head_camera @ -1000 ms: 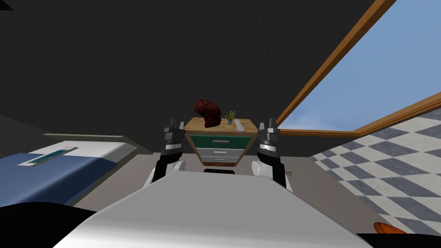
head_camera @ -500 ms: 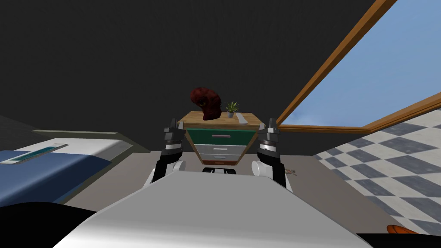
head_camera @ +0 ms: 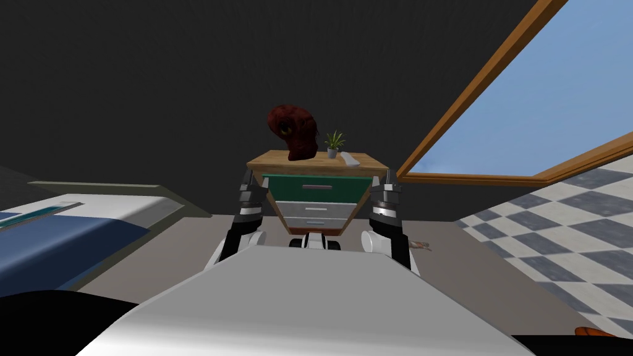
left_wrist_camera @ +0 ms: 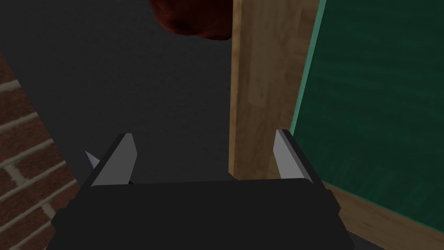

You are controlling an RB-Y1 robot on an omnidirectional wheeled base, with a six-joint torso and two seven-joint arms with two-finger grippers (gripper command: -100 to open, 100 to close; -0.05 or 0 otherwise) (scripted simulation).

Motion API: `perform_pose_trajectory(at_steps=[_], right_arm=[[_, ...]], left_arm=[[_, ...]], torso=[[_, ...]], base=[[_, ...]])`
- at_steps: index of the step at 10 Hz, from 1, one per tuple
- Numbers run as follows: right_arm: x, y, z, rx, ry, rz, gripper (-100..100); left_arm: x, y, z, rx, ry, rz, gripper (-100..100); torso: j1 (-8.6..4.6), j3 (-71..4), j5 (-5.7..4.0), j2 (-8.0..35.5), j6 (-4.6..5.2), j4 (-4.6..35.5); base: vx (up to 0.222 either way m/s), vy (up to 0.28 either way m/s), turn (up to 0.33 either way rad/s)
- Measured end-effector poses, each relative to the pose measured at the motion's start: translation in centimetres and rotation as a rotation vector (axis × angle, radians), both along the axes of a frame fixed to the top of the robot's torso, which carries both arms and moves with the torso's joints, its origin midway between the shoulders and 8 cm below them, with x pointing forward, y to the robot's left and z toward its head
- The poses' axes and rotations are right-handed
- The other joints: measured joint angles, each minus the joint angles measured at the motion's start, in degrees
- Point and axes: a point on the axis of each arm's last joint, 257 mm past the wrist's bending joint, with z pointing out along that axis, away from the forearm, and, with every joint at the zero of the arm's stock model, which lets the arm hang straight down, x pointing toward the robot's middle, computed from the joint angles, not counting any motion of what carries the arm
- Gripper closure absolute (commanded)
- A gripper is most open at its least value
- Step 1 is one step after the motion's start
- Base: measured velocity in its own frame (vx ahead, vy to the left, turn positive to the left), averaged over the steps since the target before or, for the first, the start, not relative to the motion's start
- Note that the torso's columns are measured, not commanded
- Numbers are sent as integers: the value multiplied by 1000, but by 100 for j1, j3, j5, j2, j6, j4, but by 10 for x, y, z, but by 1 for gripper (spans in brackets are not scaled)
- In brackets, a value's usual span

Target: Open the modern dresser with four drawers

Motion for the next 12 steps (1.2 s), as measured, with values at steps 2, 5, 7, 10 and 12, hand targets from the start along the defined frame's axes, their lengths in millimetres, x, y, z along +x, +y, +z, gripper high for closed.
perform_pose_trajectory(at_steps=[2, 5, 7, 10, 12], right_arm=[[0, 0, 0, 0, 0, 0, 0], [0, 0, 0, 0, 0, 0, 0], [0, 0, 0, 0, 0, 0, 0], [0, 0, 0, 0, 0, 0, 0], [0, 0, 0, 0, 0, 0, 0]], left_arm=[[6, -1, -13, 21, 21, -9, -100], [15, -1, -37, 47, 59, -16, -100], [17, -1, -51, 58, 77, -18, -100], [24, 1, -74, 78, 109, -21, -100], [28, 2, -88, 86, 128, -21, -100]], torso=[[0, -6, 0, 5, 0, 6], [3, -6, 1, 7, 0, 7], [3, -5, 1, 6, 0, 7], [-1, -7, 0, 5, 0, 7], [4, -10, 4, -4, 6, 1]], base=[[1, -27, -1], [1, -29, -3], [0, -22, 0], [2, -28, -2], [-2, -28, 3]])
